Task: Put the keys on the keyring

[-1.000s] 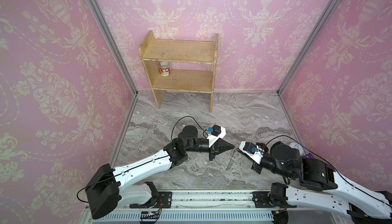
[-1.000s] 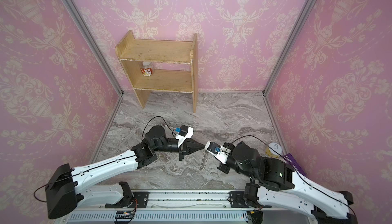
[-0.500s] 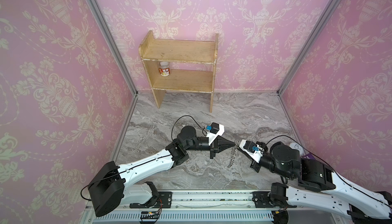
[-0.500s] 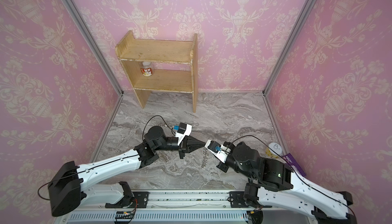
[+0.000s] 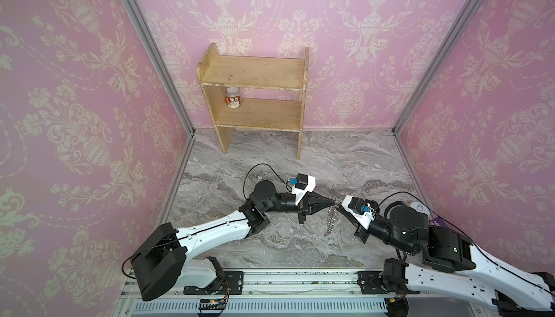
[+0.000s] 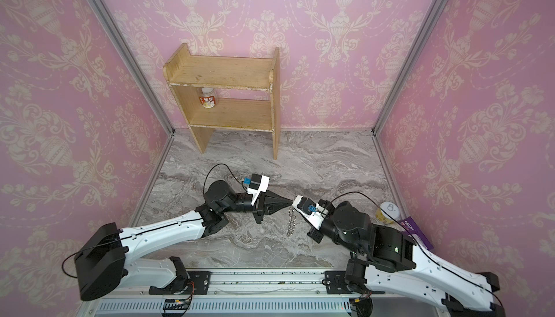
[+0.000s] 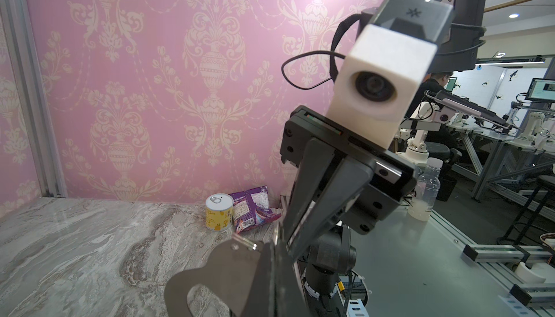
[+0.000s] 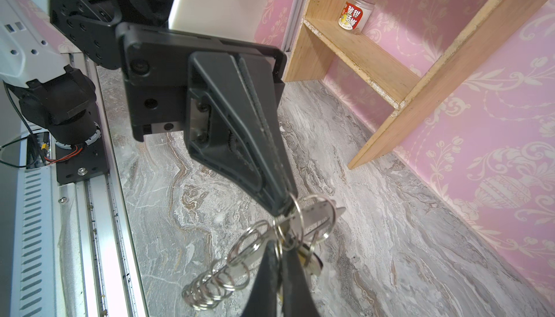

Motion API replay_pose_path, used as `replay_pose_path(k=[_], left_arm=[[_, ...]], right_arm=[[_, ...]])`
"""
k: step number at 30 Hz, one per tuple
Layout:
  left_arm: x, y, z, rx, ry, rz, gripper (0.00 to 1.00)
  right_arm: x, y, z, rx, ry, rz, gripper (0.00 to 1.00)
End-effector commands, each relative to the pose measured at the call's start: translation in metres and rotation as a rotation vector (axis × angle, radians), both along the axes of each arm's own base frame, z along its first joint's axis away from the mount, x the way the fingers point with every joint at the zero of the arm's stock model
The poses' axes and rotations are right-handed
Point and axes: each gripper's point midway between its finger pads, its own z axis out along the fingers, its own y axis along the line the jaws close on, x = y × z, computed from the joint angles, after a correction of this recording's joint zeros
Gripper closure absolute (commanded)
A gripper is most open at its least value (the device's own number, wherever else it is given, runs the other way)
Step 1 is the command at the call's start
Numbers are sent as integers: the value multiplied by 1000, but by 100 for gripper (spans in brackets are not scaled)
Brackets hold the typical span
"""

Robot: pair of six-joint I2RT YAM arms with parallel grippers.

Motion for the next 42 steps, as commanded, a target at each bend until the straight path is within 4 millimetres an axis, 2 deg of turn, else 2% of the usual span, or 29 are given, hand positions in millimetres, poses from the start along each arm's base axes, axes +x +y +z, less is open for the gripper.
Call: replay_pose_path(k=[1, 4, 5, 6, 9, 13, 20, 31, 42], left_arm=[[7, 7, 24, -86, -68, 59, 100], [5, 8, 23, -71, -87, 59, 100], [4, 8, 23, -67, -91, 57, 100], [3, 9, 12, -47, -80, 56, 100], [3, 9, 11, -51, -85, 56, 100], [1, 9, 10, -53, -89, 49, 100], [-4, 9, 12, -55, -104, 32, 100], [-11, 12, 16, -65, -145, 25, 100], [-16, 14, 20, -73, -168, 14, 100]], right_arm=[[-18, 1, -2, 8, 44, 83, 84], [-21, -8, 11, 42, 25, 76, 78], [-22, -8, 15, 54, 19, 80, 75], [-22, -9, 18, 61, 18, 83, 73], [-20, -7, 22, 63, 11, 73, 69], [-14, -7, 30, 89, -34, 53, 67], [-7, 3, 26, 74, -46, 38, 69], [11, -3, 23, 127, 3, -35, 73], [8, 11, 23, 167, 74, 50, 80]])
